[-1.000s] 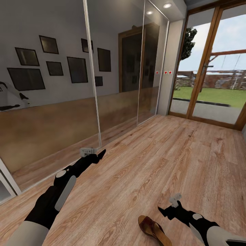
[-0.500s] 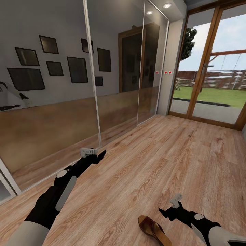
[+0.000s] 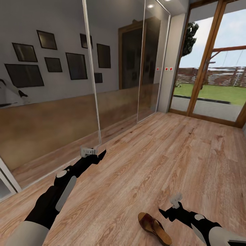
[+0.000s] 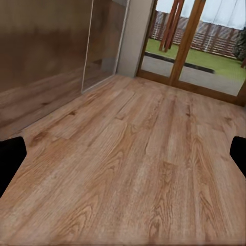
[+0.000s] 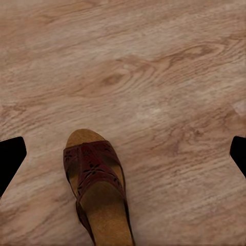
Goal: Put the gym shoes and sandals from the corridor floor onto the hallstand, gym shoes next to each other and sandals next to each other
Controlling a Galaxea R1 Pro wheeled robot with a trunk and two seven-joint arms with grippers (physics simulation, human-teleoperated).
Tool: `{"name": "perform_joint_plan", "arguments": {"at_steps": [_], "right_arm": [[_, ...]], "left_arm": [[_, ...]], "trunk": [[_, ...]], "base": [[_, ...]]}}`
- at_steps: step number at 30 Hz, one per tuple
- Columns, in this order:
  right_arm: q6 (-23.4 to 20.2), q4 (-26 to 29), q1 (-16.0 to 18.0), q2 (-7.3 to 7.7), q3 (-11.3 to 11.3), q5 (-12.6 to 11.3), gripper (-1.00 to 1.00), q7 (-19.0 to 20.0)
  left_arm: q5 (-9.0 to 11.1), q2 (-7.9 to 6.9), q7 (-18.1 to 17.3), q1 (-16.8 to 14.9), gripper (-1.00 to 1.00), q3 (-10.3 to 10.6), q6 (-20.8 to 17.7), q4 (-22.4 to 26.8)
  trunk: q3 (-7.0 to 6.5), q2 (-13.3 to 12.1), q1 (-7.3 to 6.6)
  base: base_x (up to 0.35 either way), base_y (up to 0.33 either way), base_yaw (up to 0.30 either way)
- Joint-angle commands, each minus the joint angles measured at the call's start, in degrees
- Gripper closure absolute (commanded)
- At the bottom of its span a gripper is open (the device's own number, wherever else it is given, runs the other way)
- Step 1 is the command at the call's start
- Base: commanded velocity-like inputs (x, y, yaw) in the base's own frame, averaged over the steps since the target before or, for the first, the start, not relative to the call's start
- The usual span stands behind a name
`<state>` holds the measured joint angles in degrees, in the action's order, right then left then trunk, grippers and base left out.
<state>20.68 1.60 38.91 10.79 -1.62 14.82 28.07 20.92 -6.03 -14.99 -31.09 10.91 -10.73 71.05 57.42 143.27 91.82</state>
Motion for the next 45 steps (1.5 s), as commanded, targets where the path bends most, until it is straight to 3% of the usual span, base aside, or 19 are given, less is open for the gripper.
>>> {"name": "perform_joint_plan", "arguments": {"at_steps": [1,15,45], "right_arm": [[0.23,-0.02,0.03,0.02,-0.23,0.38,-1.0,0.08],[0.2,-0.1,0.03,0.1,-0.23,0.38,-1.0,-0.02],[0.15,-0.11,0.03,0.08,-0.23,0.38,-1.0,-0.15]], "left_arm": [[0.61,-0.04,-0.04,-0.03,-1.0,0.06,-0.43,0.06],[0.61,-0.04,-0.04,-0.03,-1.0,0.08,-0.43,0.06],[0.61,0.05,-0.04,-0.03,-1.0,0.08,-0.43,0.06]], "trunk": [[0.37,0.04,0.01],[4.77,0.23,0.37],[13.68,0.63,1.14]], "base": [[0.0,0.0,0.0],[0.0,0.0,-0.015],[0.0,0.0,-0.115]]}}
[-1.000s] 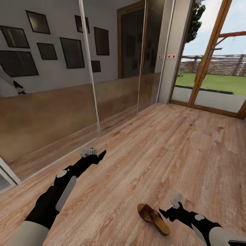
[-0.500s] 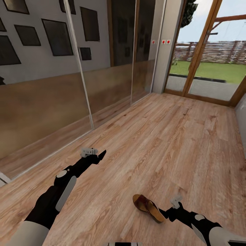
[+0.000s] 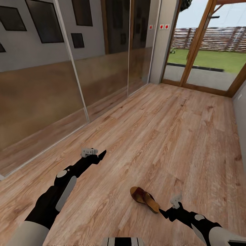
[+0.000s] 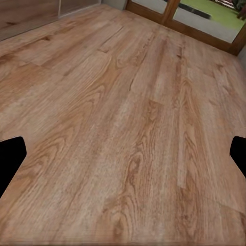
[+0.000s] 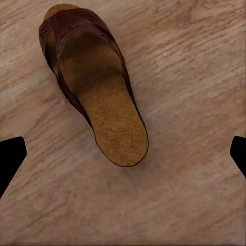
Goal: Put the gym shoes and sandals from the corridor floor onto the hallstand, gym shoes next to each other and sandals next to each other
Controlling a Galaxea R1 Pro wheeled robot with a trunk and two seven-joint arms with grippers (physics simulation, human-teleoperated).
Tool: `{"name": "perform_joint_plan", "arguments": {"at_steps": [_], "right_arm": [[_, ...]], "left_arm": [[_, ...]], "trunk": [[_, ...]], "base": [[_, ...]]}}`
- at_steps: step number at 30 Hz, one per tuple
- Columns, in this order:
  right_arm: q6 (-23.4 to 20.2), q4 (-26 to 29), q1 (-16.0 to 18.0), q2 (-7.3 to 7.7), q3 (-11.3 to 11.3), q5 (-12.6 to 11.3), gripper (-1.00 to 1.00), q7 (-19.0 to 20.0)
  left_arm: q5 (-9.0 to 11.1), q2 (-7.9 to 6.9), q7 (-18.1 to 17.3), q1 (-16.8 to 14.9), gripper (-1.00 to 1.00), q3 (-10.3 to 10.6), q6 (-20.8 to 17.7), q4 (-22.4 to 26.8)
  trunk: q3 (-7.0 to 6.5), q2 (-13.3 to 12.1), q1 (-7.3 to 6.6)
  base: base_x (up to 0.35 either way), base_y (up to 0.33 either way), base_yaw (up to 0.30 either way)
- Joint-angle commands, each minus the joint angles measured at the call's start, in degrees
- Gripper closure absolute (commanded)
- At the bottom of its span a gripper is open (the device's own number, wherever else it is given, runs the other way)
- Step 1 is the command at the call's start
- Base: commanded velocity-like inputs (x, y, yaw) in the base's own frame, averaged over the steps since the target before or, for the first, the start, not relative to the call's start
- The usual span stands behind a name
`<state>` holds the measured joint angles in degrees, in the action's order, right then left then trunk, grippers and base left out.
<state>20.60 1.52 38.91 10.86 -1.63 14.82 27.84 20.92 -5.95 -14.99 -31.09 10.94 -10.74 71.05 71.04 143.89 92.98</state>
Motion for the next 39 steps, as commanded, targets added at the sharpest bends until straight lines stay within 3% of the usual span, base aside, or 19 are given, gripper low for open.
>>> {"name": "perform_joint_plan", "arguments": {"at_steps": [1,4,24,39], "right_arm": [[0.23,-0.02,0.03,-0.01,-0.22,0.39,-1.0,0.06],[0.23,-0.02,0.03,-0.02,-0.22,0.39,-1.0,0.04],[0.23,0.15,0.21,-0.3,-0.16,0.58,-1.0,0.0],[0.23,0.15,0.21,-0.31,-0.05,0.64,-1.0,0.11]], "left_arm": [[0.61,-0.03,-0.04,-0.03,-1.0,0.04,-0.42,0.06],[0.61,-0.03,-0.04,-0.04,-1.0,0.04,-0.42,0.06],[0.63,-0.13,-0.04,0.77,-1.0,-0.08,-0.42,0.41],[0.61,-0.12,-0.04,0.77,-1.0,-0.05,-0.42,0.41]], "trunk": [[0.28,0.04,0.01],[0.95,0.08,0.09],[1.22,0.08,0.09],[1.22,0.08,0.09]], "base": [[0.0,0.0,-0.004],[0.0,0.0,-0.002],[0.005,0.0,0.0],[0.169,0.057,0.0]]}}
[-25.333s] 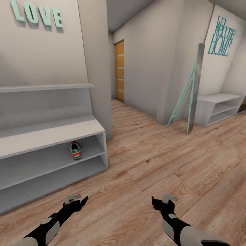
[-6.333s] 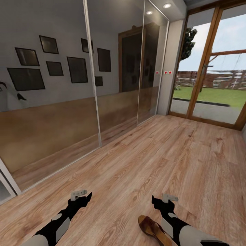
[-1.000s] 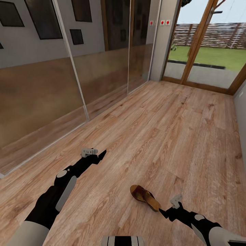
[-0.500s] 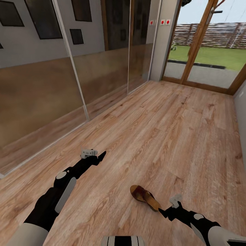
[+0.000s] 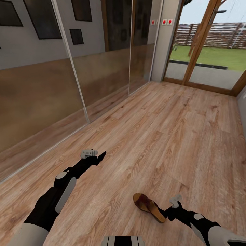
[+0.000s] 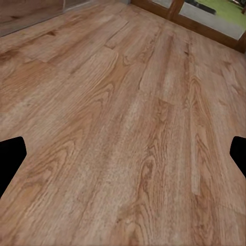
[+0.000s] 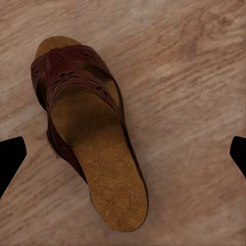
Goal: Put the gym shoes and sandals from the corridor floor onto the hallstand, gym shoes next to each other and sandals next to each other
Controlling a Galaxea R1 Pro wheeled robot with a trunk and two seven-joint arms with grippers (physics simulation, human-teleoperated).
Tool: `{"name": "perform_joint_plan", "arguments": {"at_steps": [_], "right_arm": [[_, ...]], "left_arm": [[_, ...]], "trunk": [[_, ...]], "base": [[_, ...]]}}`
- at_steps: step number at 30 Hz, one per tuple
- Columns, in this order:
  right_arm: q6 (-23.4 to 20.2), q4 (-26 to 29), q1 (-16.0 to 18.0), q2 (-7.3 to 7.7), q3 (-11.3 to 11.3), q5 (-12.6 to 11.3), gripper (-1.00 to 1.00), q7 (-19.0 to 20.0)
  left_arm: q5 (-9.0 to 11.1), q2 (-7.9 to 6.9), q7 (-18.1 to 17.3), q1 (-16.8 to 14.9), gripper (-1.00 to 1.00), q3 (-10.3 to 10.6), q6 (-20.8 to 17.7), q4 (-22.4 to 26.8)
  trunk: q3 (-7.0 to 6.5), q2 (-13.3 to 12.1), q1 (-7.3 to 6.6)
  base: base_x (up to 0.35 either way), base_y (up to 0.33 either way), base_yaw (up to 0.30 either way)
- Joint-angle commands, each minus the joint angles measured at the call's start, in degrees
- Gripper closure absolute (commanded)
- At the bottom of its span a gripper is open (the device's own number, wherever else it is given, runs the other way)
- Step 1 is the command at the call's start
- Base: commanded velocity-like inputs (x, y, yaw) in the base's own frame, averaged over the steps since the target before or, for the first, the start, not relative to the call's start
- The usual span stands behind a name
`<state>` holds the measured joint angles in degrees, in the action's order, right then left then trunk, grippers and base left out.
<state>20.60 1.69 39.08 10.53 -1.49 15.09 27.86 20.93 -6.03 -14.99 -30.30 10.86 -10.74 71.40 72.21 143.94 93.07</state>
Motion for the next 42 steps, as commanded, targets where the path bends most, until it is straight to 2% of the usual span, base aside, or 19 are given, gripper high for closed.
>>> {"name": "perform_joint_plan", "arguments": {"at_steps": [1,10,17,18,20,35,42], "right_arm": [[0.23,-0.02,0.03,0.02,-0.18,0.37,-1.0,0.09],[0.23,-0.02,0.03,0.25,-0.13,1.3,-1.0,0.27],[0.25,-0.02,0.03,0.59,2.19,3.57,-1.0,0.35],[0.24,-0.02,0.03,0.61,8.28,6.51,-1.0,0.35],[0.24,-0.02,0.03,0.62,9.8,6.94,-1.0,0.25],[0.29,-0.02,0.03,0.44,10.56,7.08,-1.0,0.06],[0.28,-0.02,0.03,0.58,10.44,7.06,-1.0,0.03]], "left_arm": [[0.6,-0.04,-0.04,-0.02,-1.0,0.04,-0.42,0.05],[0.6,-0.04,-0.04,-0.02,-1.0,0.04,-0.42,0.02],[0.6,0.05,-0.04,-0.02,-1.0,0.12,-0.42,0.0],[0.6,0.05,-0.04,-0.02,-1.0,0.13,-0.42,0.0],[0.6,0.05,-0.04,-0.02,-1.0,0.13,-0.42,-0.01],[0.6,0.05,-0.04,-0.02,-1.0,0.2,-0.42,0.05],[0.6,0.05,-0.04,-0.02,-1.0,0.22,-0.47,0.05]], "trunk": [[0.04,0.02,-0.01],[0.04,0.02,-0.01],[0.04,0.02,-0.01],[0.04,0.02,-0.01],[0.04,0.02,-0.01],[0.04,0.02,-0.01],[1.6,0.11,0.17]], "base": [[0.02,0.006,0.0],[0.005,0.002,0.0],[0.0,0.0,0.0],[0.0,0.0,0.0],[0.0,0.0,0.0],[0.0,0.0,0.0],[0.0,0.0,0.0]]}}
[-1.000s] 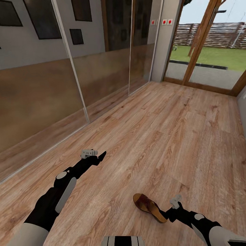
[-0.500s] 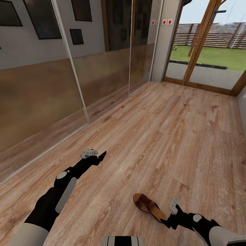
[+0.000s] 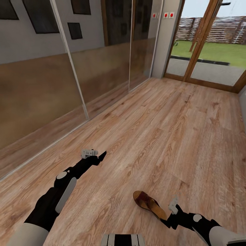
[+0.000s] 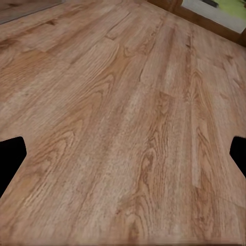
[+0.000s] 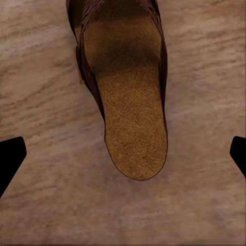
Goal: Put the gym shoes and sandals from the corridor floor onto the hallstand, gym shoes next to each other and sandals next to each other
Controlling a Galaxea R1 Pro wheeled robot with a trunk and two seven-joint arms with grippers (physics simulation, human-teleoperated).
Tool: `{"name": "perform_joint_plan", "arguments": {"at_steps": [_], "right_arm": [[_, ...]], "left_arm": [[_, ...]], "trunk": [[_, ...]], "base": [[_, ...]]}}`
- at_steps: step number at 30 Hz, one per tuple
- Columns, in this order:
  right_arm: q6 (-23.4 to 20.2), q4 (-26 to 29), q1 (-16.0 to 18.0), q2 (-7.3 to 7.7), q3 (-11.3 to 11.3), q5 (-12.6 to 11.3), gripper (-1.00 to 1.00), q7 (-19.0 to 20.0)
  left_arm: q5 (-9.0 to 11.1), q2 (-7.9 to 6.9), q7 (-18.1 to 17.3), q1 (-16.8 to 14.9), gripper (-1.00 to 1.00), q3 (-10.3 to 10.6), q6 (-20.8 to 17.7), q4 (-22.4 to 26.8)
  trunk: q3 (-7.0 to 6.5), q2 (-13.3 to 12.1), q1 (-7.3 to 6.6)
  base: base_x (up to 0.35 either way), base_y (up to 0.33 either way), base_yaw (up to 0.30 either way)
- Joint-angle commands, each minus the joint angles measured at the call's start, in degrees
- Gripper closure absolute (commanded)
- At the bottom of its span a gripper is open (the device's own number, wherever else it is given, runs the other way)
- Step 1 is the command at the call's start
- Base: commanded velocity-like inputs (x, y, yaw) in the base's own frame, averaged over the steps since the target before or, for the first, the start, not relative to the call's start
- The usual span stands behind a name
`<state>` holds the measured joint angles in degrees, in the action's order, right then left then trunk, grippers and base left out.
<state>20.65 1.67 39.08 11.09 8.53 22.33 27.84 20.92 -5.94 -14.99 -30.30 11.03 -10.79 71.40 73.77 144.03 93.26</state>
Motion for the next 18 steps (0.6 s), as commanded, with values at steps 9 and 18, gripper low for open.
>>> {"name": "perform_joint_plan", "arguments": {"at_steps": [9,18], "right_arm": [[0.2,0.02,0.03,0.07,0.06,-0.19,-1.0,0.02],[0.19,0.07,0.03,0.07,0.0,-0.29,-1.0,0.02]], "left_arm": [[0.61,-0.04,-0.04,-0.02,-1.0,0.04,-0.4,0.06],[0.61,-0.04,-0.04,-0.02,-1.0,0.04,-0.42,0.06]], "trunk": [[2.67,0.14,0.22],[5.28,0.25,0.42]], "base": [[0.0,0.0,0.0],[0.0,0.0,0.0]]}}
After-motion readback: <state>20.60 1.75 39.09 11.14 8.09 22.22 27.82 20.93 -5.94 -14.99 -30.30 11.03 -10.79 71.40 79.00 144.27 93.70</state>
